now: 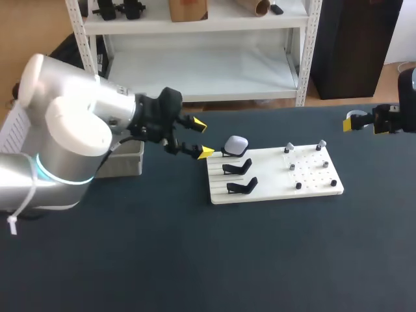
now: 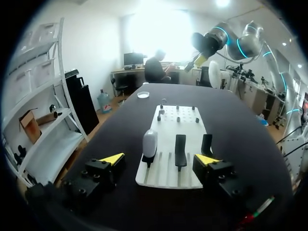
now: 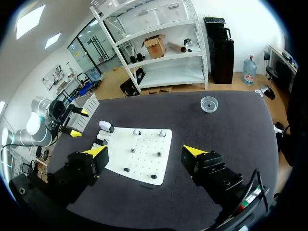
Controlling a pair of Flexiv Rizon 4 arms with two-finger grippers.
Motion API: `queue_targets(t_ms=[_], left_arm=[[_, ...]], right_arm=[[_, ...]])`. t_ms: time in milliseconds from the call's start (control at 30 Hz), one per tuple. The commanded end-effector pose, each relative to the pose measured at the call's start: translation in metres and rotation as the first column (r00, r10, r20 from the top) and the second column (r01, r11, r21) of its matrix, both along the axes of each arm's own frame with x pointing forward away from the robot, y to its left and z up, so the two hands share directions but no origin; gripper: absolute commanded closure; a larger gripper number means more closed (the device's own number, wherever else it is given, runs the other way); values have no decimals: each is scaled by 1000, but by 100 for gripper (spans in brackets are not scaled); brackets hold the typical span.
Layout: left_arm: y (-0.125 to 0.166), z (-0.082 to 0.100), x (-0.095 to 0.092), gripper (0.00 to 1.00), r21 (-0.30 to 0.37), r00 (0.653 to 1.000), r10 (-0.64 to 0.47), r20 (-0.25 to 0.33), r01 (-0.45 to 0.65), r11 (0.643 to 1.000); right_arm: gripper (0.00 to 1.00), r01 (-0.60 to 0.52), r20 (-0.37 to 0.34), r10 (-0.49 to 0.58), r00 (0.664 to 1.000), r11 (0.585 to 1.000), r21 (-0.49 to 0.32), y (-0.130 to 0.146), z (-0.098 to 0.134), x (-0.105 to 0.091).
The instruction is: Pick up each earbud case from the left stands, insert the matching earbuds, close the lid, and place the case in the box.
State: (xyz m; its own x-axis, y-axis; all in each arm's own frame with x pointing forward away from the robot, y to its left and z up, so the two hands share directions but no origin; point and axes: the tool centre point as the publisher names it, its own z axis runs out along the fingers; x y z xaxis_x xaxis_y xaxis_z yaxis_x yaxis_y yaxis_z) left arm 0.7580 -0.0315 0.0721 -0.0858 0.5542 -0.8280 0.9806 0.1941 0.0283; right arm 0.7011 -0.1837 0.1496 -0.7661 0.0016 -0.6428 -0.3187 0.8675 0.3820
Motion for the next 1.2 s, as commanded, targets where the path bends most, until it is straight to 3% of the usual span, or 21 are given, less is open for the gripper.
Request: queue_targets(t_ms=[33, 300, 767, 1000, 1200], left_arm=[[-12, -6, 13, 22, 5, 1000, -10, -7, 10, 1000], [-22, -14, 16, 16, -6, 1000, -5, -18, 5, 1000], [-47, -37, 29, 23, -21, 998, -7, -61, 5, 1000], [-55, -51, 36, 20, -16, 997, -11, -79, 10, 1000], [-58, -56, 39, 25, -17, 996, -6, -89, 4, 1000]], right_arm=[[0, -2, 0, 2, 1000, 1000, 1, -1, 0, 0], [0, -2, 0, 2, 1000, 1000, 1, -1, 0, 0], [0, -2, 0, 2, 1000, 1000, 1, -1, 0, 0], [0, -2, 0, 2, 1000, 1000, 1, -1, 0, 0], [0, -2, 0, 2, 1000, 1000, 1, -1, 0, 0]])
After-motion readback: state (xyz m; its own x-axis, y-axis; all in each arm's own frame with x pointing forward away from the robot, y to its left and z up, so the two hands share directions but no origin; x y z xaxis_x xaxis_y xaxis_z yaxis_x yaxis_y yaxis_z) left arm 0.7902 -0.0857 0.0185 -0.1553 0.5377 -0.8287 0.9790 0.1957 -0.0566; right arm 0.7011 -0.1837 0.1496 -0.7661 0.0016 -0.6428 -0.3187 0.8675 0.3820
